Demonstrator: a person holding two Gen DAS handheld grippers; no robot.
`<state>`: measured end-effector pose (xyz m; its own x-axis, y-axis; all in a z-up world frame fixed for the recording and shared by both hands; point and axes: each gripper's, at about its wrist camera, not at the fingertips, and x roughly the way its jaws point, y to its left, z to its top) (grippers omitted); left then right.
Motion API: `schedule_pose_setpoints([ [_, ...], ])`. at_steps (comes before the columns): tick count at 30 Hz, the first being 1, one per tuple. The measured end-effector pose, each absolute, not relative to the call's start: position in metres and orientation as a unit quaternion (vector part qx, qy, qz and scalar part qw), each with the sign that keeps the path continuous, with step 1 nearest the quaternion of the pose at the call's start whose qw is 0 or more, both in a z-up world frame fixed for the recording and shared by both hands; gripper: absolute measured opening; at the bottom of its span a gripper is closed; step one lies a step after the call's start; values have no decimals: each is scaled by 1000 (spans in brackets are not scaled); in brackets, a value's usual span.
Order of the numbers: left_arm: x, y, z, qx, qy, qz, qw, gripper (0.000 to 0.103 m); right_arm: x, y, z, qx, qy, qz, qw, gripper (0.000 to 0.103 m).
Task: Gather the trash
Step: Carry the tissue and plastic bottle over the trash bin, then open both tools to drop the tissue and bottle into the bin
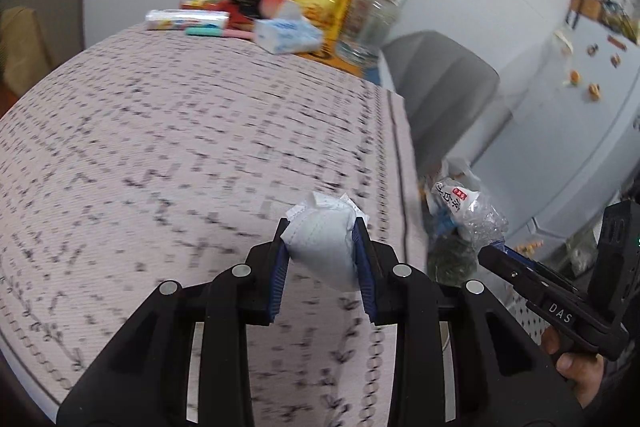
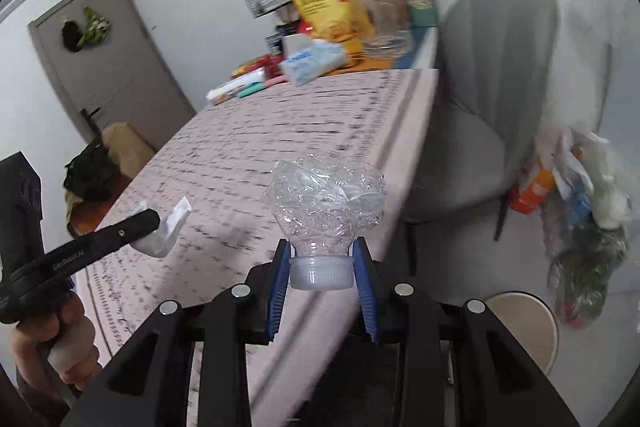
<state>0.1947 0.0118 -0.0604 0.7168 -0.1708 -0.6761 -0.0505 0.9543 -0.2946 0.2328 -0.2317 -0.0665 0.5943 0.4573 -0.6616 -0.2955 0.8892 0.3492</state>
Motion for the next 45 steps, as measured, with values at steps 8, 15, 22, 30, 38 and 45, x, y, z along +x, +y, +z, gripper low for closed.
schedule_pose_setpoints([
  [8, 225, -56, -73, -115, 403, -81, 905, 31, 231, -305, -100, 133, 417, 146, 887, 32],
  [15, 245, -110, -88, -80, 429, -98, 894, 31, 233, -361, -148, 164, 448, 97, 874, 32],
  [22, 258, -160, -114, -57, 464, -128, 875, 31, 234, -401, -195, 193, 477, 54, 856, 32],
  [30, 274, -210, -138, -36, 498, -155, 853, 31, 235, -438, -224, 221, 479, 48, 848, 62],
  [38, 282, -257, -171, -29, 530, -190, 826, 31, 221, -486, -231, 246, 475, 10, 845, 62],
  [45, 283, -300, -195, -19, 549, -214, 808, 31, 200, -528, -230, 267, 463, -20, 845, 63],
])
